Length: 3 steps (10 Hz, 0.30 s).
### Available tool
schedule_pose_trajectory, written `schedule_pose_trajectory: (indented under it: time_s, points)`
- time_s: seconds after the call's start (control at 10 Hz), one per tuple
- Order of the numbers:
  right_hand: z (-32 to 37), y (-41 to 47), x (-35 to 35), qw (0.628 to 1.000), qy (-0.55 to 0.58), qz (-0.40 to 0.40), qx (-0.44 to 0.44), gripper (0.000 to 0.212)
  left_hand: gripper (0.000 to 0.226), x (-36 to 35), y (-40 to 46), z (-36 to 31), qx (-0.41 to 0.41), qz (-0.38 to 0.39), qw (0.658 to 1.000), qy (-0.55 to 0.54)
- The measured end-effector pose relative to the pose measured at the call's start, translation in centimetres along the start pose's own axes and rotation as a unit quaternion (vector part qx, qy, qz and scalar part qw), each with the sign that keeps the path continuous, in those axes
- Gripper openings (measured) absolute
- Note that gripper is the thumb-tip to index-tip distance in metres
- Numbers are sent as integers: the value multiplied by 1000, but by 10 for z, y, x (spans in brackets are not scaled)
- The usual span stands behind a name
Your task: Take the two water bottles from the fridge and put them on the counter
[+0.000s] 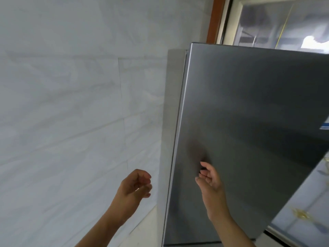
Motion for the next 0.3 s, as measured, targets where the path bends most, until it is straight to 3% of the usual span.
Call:
schedule_pose_trajectory:
  time_s: [0.3]
  points:
    - [0, -4, 38, 1000, -14, -8, 8, 43, 12, -26, 2, 5, -43, 33, 998, 27]
Point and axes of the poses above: each hand's wrist, its own y-axis towards the middle knuckle, its own x-axis out of the back of the hand, z = x × y, the point moved 4 cm from there along y, towards the middle knuckle, and after that the axes turned 13 degrees about -z, right-handed, at the moved point
